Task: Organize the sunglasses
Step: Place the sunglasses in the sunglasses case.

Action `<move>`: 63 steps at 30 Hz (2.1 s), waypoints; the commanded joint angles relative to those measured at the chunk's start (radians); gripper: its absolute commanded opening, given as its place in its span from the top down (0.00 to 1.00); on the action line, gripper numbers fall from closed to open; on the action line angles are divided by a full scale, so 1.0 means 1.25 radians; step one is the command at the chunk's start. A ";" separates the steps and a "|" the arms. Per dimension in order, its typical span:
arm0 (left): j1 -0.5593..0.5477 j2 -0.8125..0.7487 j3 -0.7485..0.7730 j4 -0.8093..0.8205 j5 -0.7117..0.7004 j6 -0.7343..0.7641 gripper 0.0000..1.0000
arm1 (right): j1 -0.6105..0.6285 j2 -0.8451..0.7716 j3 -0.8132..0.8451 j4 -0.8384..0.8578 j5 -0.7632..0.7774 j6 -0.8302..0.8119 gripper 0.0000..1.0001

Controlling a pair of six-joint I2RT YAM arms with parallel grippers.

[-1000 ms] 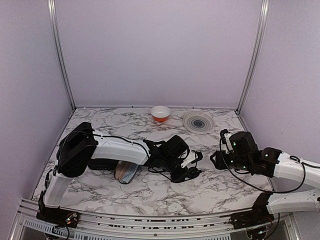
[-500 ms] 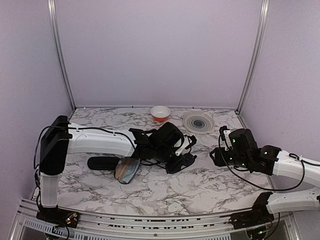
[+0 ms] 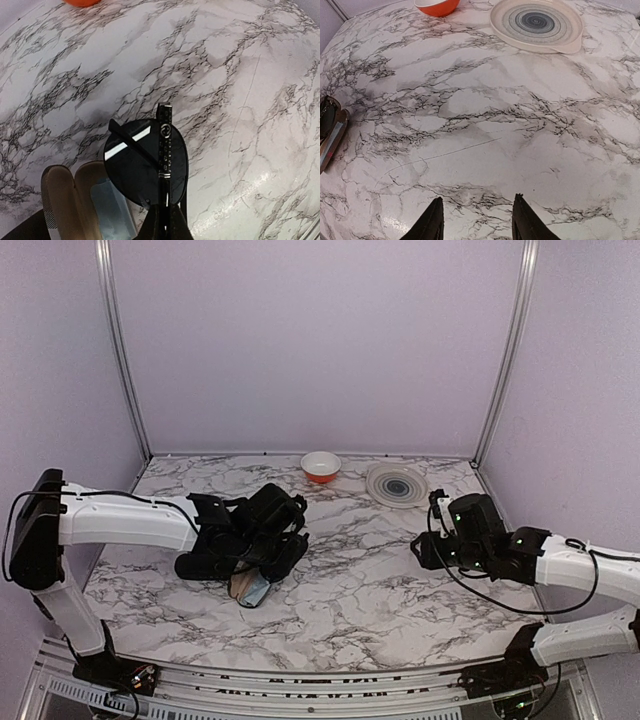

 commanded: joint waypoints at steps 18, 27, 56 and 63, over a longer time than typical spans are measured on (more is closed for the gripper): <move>0.018 -0.056 -0.134 -0.003 -0.081 -0.135 1.00 | -0.006 0.047 0.020 0.039 -0.036 0.005 0.55; 0.018 -0.043 -0.159 0.018 -0.089 -0.149 1.00 | -0.007 0.063 0.012 0.043 -0.033 0.003 0.55; 0.019 0.027 -0.210 0.077 -0.119 -0.158 1.00 | -0.006 0.055 -0.002 0.040 -0.028 0.008 0.55; 0.020 0.039 -0.222 0.123 -0.119 -0.130 0.92 | -0.006 0.059 0.002 0.040 -0.033 0.007 0.55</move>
